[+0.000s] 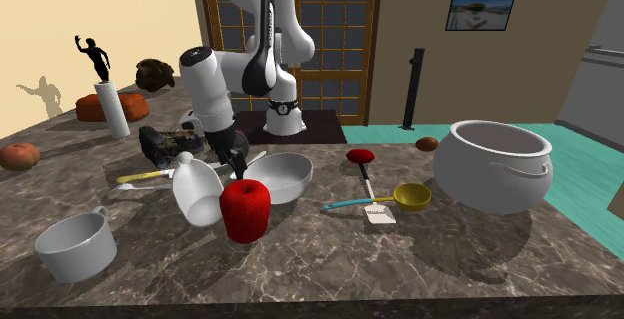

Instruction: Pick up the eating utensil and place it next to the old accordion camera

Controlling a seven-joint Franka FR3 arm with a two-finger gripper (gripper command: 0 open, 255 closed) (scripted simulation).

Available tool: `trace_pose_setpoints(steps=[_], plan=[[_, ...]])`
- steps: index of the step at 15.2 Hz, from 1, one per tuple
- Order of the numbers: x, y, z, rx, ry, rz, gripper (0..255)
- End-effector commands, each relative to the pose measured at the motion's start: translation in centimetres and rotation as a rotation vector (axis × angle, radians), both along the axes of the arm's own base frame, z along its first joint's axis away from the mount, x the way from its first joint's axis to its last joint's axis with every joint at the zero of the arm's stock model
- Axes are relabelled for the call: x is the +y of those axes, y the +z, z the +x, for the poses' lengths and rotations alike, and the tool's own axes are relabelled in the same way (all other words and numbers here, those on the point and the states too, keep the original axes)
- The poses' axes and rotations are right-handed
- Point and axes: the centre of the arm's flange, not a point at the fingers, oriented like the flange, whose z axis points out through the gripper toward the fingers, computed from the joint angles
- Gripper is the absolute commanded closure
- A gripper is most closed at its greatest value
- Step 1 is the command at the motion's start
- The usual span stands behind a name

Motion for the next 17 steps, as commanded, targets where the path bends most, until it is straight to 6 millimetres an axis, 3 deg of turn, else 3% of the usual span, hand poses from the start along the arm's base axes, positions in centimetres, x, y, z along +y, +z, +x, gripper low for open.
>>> trace_pose_setpoints(steps=[1, 9, 10, 17], plan=[[0.83, -1.96, -0.47, 0.015, 0.009, 0.003, 0], [0.83, -1.96, -0.47, 0.015, 0.009, 0.003, 0], [0.5, -1.67, -0.47, 0.015, 0.009, 0.003, 255], [0.47, -1.53, -1.0, 0.015, 0.01, 0.003, 255]])
